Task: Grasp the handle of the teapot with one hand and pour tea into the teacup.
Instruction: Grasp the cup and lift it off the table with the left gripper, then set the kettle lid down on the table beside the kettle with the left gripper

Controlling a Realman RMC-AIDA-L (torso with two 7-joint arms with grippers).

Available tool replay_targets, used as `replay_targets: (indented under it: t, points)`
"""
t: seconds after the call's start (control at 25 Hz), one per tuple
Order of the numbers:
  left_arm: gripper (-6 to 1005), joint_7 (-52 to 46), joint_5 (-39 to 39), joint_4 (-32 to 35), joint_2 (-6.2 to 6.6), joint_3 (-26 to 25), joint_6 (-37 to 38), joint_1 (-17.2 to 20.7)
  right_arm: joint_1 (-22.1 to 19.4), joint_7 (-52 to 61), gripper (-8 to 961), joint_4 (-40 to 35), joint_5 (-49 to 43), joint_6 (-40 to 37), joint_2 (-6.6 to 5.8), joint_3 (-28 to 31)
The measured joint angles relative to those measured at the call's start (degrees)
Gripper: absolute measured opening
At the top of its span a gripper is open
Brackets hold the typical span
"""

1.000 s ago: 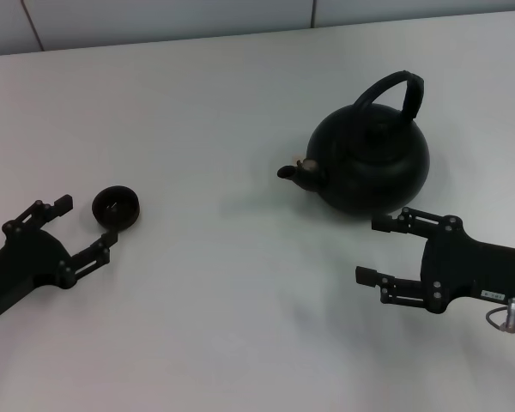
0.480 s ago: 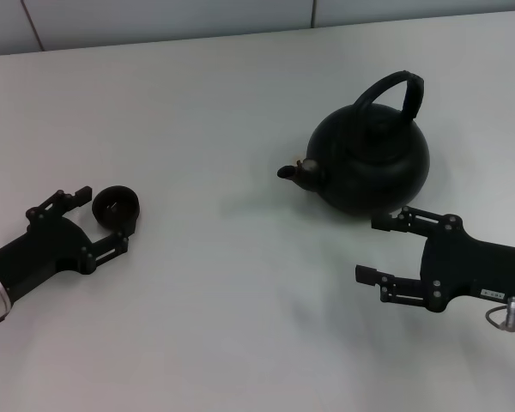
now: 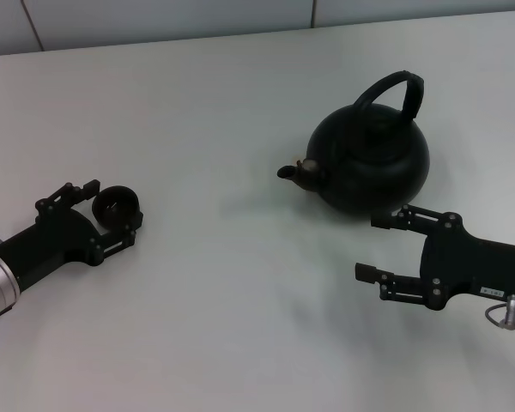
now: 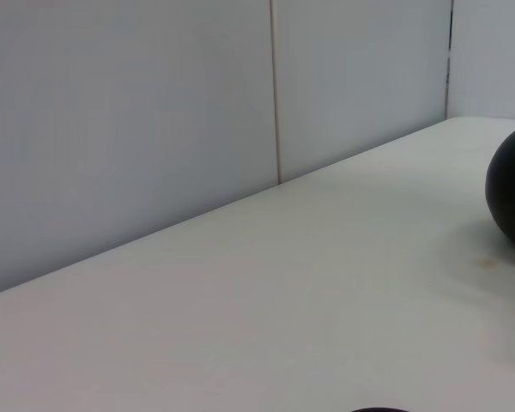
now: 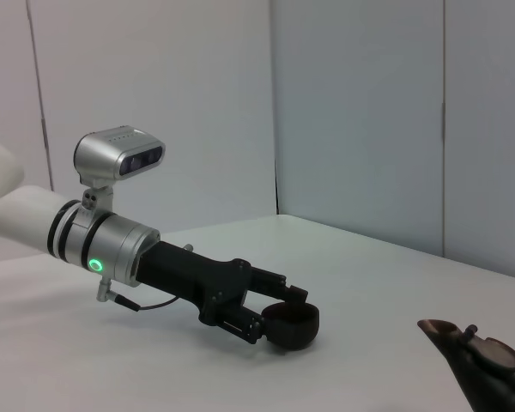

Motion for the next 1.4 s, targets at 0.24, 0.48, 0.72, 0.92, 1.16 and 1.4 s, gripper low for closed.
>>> replay_targets:
  t: [0.24, 0.48, 0.72, 0.92, 1.16, 1.4]
  points:
    - [813, 0.0, 0.0, -0.09, 0.0, 0.25, -0.07, -0.2, 0.07, -0.02, 756, 0.05, 0.01, 0.05, 0.0, 0.0]
    - [762, 0.0, 0.0, -0.12, 0.0, 0.75, -0.06, -0.26, 0.16, -0.06, 756, 0.11, 0.01, 0.09, 0.0, 0.0]
    - [689, 0.0, -0.01, -0.12, 0.0, 0.77, 0.5, -0.29, 0.17, -0.06, 756, 0.11, 0.01, 0.09, 0.0, 0.0]
    - [689, 0.0, -0.03, -1.13, -0.07, 1.43, 4.33, -1.51, 0.18, -0.06, 755, 0.15, 0.01, 0.09, 0.0, -0.01]
    - [689, 2.68, -0.02, -8.21, -0.16, 2.94, 4.57, -7.65, 0.18, -0.06, 755, 0.23, 0.0, -0.04, 0.0, 0.08]
    - [690, 5.97, -0.03, -13.74, -0.18, 2.59, 2.29, -11.82, 0.1, -0.05, 755, 0.25, 0.0, -0.1, 0.0, 0.09]
